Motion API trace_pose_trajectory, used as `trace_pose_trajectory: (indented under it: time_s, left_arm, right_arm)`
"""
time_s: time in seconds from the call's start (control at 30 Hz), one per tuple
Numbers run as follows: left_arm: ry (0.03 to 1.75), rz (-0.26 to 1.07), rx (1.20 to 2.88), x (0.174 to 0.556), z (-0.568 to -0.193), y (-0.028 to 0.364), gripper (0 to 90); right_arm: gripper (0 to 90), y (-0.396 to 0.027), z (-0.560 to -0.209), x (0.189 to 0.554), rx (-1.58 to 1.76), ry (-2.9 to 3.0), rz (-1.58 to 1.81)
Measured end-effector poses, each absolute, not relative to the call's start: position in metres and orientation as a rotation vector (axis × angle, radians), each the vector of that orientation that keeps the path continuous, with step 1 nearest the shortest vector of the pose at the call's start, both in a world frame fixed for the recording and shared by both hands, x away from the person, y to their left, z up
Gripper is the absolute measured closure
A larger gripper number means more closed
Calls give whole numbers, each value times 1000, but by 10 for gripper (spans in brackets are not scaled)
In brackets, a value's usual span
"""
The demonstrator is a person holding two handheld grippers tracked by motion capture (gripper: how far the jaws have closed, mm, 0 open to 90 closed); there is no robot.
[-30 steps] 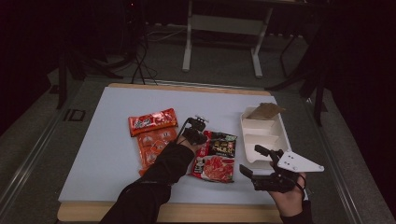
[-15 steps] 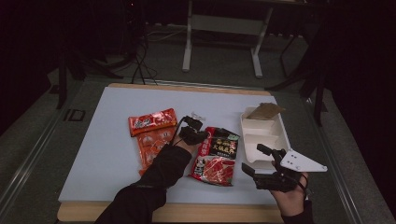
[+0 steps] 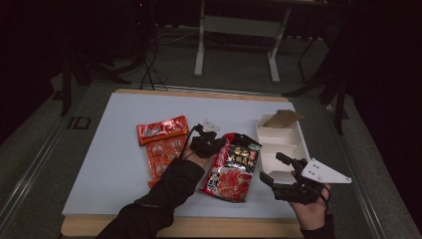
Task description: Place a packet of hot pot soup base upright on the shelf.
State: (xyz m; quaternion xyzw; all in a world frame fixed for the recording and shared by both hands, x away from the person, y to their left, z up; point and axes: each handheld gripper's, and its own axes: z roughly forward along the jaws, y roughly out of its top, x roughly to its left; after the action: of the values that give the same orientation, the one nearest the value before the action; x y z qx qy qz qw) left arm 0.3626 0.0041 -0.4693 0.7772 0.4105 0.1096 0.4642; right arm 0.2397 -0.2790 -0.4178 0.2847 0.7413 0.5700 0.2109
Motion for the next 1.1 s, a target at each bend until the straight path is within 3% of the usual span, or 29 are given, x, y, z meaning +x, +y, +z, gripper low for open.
trace_pose_trajectory:
  time_s: [1.1]
  left_arm:
    - [742, 155, 1649, 321, -411, 24, 884]
  right_arm:
    - [105, -281, -411, 251, 905, 2021, 1555]
